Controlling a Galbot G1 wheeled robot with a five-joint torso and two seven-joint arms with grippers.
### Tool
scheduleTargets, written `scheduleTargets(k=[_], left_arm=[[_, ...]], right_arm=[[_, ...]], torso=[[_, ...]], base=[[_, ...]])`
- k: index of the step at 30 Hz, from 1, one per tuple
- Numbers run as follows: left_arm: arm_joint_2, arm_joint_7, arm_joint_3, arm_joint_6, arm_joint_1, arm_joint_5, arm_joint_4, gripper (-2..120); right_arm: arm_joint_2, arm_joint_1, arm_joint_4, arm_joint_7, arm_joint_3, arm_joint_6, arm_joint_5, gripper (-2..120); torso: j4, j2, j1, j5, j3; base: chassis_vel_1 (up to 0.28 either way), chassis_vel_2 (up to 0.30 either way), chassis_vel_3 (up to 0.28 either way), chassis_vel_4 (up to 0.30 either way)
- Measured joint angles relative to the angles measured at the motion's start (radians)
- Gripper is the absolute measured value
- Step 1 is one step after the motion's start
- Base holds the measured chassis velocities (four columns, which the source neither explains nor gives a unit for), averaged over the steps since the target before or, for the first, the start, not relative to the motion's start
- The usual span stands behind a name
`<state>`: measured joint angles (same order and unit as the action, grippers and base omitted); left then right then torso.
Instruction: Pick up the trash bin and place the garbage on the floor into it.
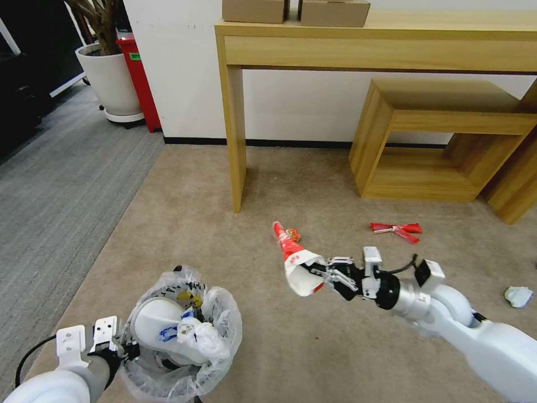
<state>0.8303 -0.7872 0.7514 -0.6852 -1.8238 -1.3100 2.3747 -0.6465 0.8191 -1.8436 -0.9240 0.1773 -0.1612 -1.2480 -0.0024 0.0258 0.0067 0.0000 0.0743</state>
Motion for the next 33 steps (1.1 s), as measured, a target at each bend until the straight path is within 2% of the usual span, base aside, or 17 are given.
scheduleTargets(k=[3,4,6,7,11,19,33], left_arm=[[-0.016,-0.001,0.006,0.006,0.007,-0.013,-0.004,0],[-0.016,-0.001,0.006,0.006,0.007,-0.013,-0.004,0],[-0.03,-0.004,0.013,0.009,0.011,-0.025,-0.005,0],[-0.03,-0.004,0.013,0.009,0.011,-0.025,-0.005,0],[-0.045,-0.006,0.022,0.016,0.018,-0.038,-0.012,0],[-0.044,-0.007,0.022,0.02,0.024,-0.04,-0.024,0],[-0.042,-0.008,0.018,0.021,0.031,-0.04,-0.035,0]], right_arm=[[-0.064,-0.141,0.018,0.0,0.123,0.007,-0.027,0],[-0.064,-0.141,0.018,0.0,0.123,0.007,-0.027,0],[-0.118,-0.225,0.043,0.008,0.212,0.013,-0.037,0],[-0.118,-0.225,0.043,0.008,0.212,0.013,-0.037,0],[-0.186,-0.308,0.092,0.033,0.357,0.017,-0.05,0],[-0.267,-0.32,0.172,0.06,0.492,0.01,-0.022,0],[-0.337,-0.358,0.232,0.081,0.613,0.008,-0.011,0]], torso=[[0.0004,0.0,0.0,-0.0004,0.0],[0.0004,0.0,0.0,-0.0004,0.0],[0.0004,0.0,0.0,-0.0001,0.0],[0.0004,0.0,0.0,-0.0001,0.0],[0.0002,0.0,0.0,-0.0001,0.0],[0.0002,0.0,0.0,-0.0002,0.0],[0.0002,0.0,0.0,-0.0001,0.0]], base=[[0.0,0.0,0.0,0.0],[0.0,0.0,0.0,0.0],[0.0,0.0,0.0,0.0],[0.0,0.0,0.0,0.0],[0.0,0.0,0.0,0.0],[0.0,0.0,0.0,0.0],[0.0,0.0,0.0,0.0]])
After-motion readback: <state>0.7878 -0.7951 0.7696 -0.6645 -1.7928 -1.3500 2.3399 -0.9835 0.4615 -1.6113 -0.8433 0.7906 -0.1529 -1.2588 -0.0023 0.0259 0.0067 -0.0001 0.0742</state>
